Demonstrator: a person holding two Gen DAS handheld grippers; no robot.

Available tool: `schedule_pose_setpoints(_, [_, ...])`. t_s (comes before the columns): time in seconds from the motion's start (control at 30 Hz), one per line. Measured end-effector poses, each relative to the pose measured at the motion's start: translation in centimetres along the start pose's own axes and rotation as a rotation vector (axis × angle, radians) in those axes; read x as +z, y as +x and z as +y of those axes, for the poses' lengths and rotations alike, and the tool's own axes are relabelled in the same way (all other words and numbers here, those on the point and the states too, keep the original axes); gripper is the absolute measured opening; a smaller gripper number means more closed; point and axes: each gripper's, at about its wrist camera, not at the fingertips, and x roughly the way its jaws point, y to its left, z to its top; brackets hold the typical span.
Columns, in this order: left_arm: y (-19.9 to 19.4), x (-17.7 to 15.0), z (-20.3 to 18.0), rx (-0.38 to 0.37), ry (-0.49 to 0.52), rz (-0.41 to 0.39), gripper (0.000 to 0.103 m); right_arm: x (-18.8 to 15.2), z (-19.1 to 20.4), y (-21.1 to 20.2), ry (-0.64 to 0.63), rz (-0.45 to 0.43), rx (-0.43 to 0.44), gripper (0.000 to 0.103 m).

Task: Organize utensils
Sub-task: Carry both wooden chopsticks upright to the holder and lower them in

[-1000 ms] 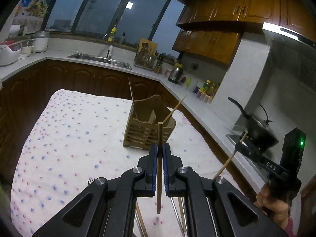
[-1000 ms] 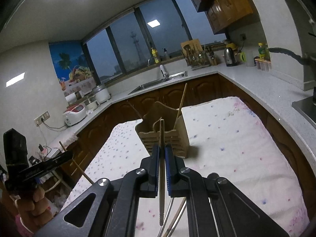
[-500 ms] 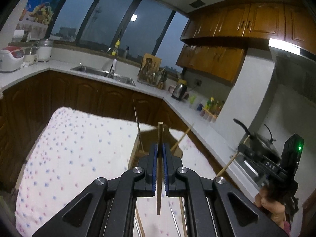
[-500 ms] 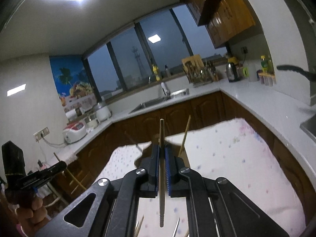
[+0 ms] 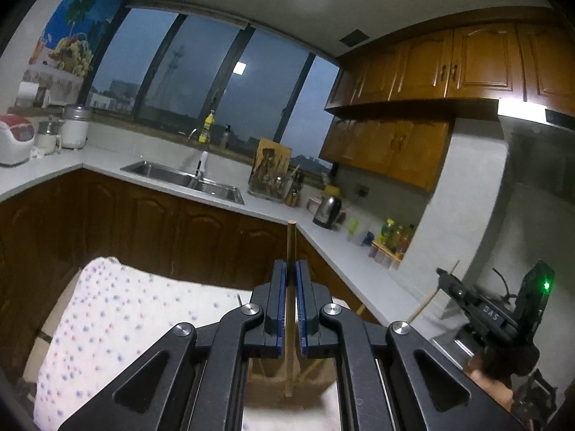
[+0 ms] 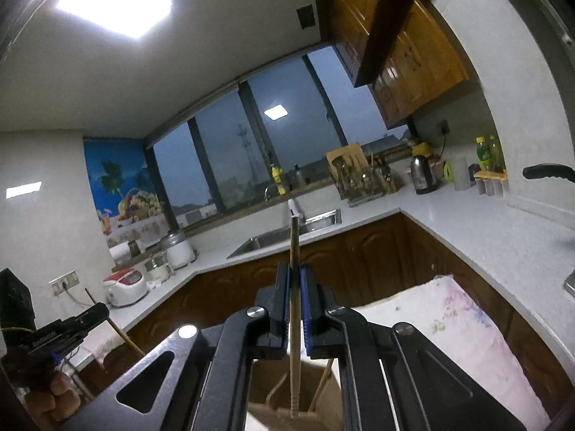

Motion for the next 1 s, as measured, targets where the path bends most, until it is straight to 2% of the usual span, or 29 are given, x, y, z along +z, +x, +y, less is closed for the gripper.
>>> schedule_pose_setpoints(0.2, [5.2,-1.6,1.3,0.034,-0.008,-0.001,0.003,-1.7,-0.7,2.9,-0.013,0.002,-0.031,0.006])
schedule_pose_setpoints(0.4, [10.2,-5.6,2.7,0.061,-0.075,0.053,0.003,-5.3,-1.7,5.0,0.005,0.048,-0.061,0.006])
schedule_pose_setpoints(0.63, [14.5,-8.3,3.5,0.090,-0.103,0.112,0.003,-8.2,-2.5,6.6,0.042,0.115,-0.071,0.006])
schedule_pose_setpoints(0.8, [15.4,-8.3,4.2,0.085,-0.106,0.135,0.004,-9.1,-2.6,7.6,0.047,0.171,-0.067,0.006])
schedule_pose_setpoints(1.0, [15.2,-7.5,4.4,0.086,-0.088,0.153,0.004,-8.8,-2.5,7.7,0.046,0.188,-0.067,0.006])
